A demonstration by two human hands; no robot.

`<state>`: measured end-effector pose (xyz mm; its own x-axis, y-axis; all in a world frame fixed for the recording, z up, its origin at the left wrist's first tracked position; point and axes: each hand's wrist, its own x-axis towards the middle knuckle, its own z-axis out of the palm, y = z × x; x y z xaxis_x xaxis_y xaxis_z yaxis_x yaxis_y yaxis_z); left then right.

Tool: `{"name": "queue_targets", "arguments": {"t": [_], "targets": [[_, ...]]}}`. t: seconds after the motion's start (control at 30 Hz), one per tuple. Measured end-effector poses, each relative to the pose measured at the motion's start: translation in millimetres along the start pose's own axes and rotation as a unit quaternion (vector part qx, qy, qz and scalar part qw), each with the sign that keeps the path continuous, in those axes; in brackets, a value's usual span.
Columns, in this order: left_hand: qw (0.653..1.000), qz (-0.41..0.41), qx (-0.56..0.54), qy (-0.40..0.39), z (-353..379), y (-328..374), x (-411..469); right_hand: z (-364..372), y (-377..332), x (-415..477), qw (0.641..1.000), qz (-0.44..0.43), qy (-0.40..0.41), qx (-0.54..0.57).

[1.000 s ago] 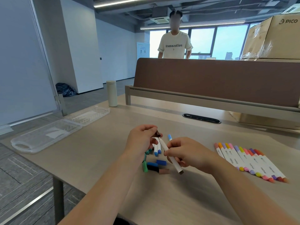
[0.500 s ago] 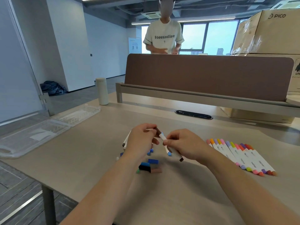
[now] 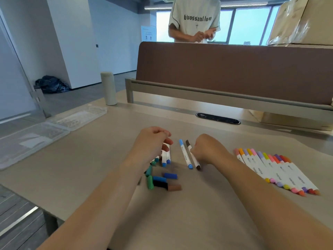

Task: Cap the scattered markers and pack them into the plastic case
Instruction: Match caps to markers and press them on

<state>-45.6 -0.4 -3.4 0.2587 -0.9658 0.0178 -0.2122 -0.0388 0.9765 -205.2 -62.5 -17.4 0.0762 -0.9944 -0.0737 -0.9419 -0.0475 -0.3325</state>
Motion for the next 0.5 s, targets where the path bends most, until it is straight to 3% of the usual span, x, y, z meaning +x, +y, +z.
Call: {"name": "queue_targets", "arguments": {"t": [0.13,0.23,0.5], "targets": [[0.999,0.003,-0.037,-0.003,-10,-2,0,4,-17,1,0.998,-0.056,0.04,0.001],[0.999,0.006,-0.046,-0.003,-16,-5,1,14,-40,1,0.995,-0.092,0.01,0.028],[0.998,0.009,-0.067,-0.007,-34,-11,-1,17,-72,-5,0.996,-0.073,-0.034,-0.047]]}}
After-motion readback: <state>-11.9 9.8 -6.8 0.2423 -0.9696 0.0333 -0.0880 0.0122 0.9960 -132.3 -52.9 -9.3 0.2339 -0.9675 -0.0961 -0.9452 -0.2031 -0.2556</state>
